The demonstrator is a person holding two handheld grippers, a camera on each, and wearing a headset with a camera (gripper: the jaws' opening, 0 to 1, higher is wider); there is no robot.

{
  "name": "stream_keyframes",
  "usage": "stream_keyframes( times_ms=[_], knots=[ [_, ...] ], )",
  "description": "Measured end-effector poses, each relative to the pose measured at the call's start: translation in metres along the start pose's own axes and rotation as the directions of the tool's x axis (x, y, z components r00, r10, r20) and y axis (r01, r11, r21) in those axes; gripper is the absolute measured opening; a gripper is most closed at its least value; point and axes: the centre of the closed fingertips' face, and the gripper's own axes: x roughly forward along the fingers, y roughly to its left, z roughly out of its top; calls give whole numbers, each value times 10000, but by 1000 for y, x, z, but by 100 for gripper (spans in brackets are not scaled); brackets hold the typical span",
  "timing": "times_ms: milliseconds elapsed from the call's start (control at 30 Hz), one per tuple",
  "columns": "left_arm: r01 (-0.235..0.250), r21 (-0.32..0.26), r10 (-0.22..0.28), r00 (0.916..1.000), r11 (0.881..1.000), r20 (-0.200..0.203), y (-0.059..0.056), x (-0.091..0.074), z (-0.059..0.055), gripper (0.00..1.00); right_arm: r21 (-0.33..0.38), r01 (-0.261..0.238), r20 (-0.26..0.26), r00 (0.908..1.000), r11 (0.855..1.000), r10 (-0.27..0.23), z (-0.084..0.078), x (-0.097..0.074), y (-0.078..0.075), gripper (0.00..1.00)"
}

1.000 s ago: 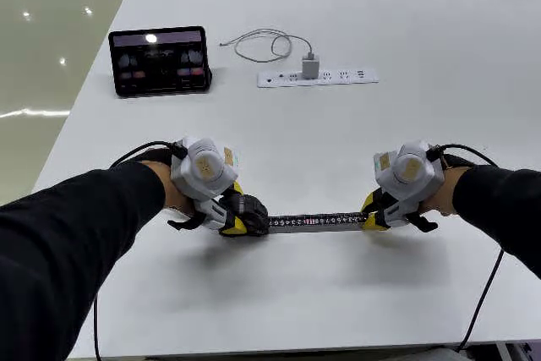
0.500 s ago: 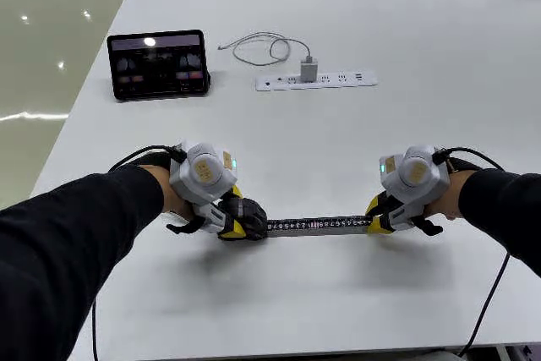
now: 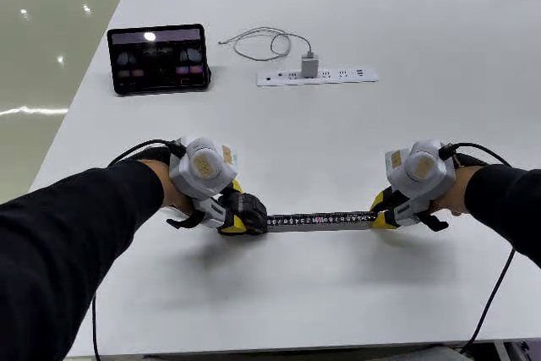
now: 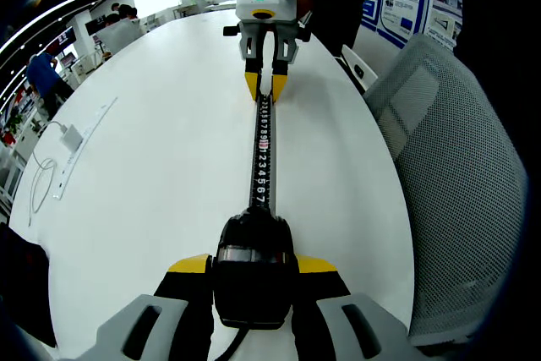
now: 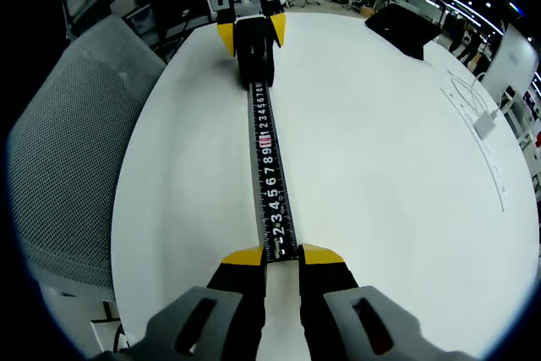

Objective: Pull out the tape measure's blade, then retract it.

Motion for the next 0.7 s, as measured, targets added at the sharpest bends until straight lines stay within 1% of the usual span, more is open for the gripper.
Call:
stream_keyframes(
  times_ms=[400,567,700],
  knots=[
    [-24,-7,24,10000,10000,8,0,0,0,31,162,-23,-122,9999,9999,25,-7,-10,3,9],
    [-45,-35,45,10000,10000,10,0,0,1,31,32,63,-278,9996,10000,-62,-11,-13,3,9],
    [-47,-49,48,10000,10000,24,0,0,1,31,164,71,-281,9996,9998,-66,-15,-16,3,9]
  ],
)
